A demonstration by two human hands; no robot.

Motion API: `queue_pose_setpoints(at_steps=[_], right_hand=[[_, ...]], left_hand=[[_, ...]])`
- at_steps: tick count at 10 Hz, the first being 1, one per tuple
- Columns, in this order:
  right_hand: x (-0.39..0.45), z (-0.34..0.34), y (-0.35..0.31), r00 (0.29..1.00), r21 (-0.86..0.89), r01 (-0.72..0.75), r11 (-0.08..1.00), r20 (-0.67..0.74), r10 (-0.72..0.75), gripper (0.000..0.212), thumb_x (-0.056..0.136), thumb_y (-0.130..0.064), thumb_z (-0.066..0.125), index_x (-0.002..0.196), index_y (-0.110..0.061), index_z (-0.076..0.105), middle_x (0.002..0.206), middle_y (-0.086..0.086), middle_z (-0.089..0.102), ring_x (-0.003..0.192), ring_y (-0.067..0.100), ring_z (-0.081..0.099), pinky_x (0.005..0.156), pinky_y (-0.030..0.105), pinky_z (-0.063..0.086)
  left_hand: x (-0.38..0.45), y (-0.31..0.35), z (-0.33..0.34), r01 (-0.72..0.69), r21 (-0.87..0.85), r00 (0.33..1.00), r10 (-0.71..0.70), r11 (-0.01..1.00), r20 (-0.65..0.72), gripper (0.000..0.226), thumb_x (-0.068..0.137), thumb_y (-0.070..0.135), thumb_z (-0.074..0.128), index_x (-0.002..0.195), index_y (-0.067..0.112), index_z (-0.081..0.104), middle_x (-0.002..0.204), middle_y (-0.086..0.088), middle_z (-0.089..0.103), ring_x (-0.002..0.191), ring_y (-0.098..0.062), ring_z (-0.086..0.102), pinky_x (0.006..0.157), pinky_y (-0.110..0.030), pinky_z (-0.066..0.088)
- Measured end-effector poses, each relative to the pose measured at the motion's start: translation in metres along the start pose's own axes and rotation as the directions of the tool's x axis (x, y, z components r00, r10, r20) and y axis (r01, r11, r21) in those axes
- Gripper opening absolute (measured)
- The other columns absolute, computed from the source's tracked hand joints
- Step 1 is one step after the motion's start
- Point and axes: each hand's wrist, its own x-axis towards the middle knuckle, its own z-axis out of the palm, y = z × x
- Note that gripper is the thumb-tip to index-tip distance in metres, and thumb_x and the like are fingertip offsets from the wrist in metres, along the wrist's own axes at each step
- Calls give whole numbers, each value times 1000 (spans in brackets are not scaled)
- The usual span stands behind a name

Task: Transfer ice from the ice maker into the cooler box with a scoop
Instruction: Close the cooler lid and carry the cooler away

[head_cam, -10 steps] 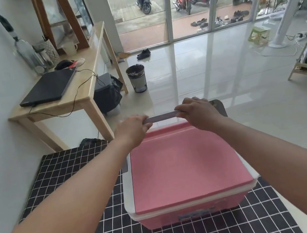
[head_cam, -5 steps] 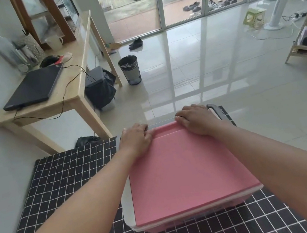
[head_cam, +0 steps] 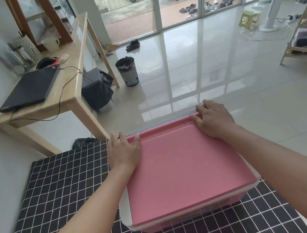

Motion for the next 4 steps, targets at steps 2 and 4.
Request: queue_pose_setpoints(at_steps=[2, 4], right_hand=[[-4, -2, 5, 998, 149, -16, 989, 68, 6, 72, 94, -63, 25, 151, -18, 24, 161, 4, 8, 147, 21, 9, 117, 35, 8], [-23, -13, 0, 995, 172, -45, 984, 97, 29, 72, 94, -61, 29, 152, -20, 17, 161, 3, 1, 148, 19, 0, 116, 48, 7]], left_hand=[[2, -1, -1, -6, 26, 996, 3, 1000, 91, 88, 91, 70, 25, 154, 10, 15, 163, -12, 3, 148, -33, 8, 120, -43, 11], [-5, -4, -24, -77, 8, 992, 76, 997, 104, 78, 94, 61, 35, 153, 11, 21, 162, -16, 4, 149, -30, 9, 119, -46, 14]])
